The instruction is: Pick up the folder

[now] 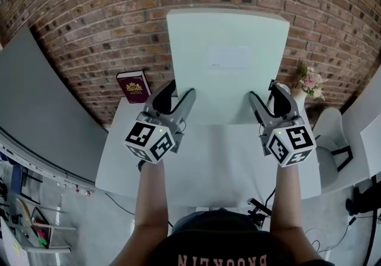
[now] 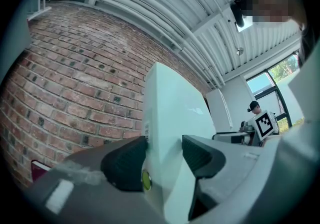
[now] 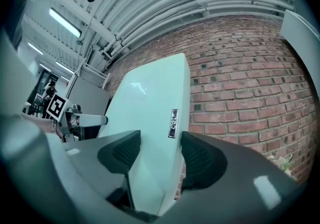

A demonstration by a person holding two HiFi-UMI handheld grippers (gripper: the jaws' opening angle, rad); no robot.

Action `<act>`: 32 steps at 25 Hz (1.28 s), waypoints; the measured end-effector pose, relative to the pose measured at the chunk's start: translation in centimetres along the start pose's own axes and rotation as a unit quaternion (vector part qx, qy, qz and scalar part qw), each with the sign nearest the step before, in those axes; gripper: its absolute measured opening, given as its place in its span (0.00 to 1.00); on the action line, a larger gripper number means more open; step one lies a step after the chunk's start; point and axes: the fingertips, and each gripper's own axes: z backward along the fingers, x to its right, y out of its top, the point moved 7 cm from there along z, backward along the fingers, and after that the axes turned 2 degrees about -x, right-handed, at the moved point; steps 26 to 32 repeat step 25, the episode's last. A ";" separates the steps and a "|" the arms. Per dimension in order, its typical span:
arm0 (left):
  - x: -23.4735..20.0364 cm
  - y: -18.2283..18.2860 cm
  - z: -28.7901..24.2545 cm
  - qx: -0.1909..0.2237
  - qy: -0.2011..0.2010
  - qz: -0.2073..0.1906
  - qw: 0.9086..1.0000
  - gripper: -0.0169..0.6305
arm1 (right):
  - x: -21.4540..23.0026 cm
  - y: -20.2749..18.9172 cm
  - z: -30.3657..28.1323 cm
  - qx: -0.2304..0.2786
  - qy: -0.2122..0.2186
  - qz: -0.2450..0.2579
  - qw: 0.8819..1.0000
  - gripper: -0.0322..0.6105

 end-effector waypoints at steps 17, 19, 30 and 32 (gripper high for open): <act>0.3 0.4 -0.2 0.008 -0.004 -0.002 1.000 0.39 | 0.0 0.5 0.5 0.003 -0.009 0.009 1.000 0.45; 0.4 0.5 -0.3 0.008 -0.005 -0.002 1.000 0.39 | 0.1 0.6 0.6 0.004 -0.010 0.010 1.000 0.45; 0.7 0.9 -0.4 0.011 -0.006 -0.005 1.000 0.39 | 0.1 0.9 0.8 0.007 -0.011 0.011 1.000 0.45; 0.7 0.9 -0.4 0.011 -0.006 -0.005 1.000 0.39 | 0.1 0.9 0.8 0.007 -0.011 0.011 1.000 0.45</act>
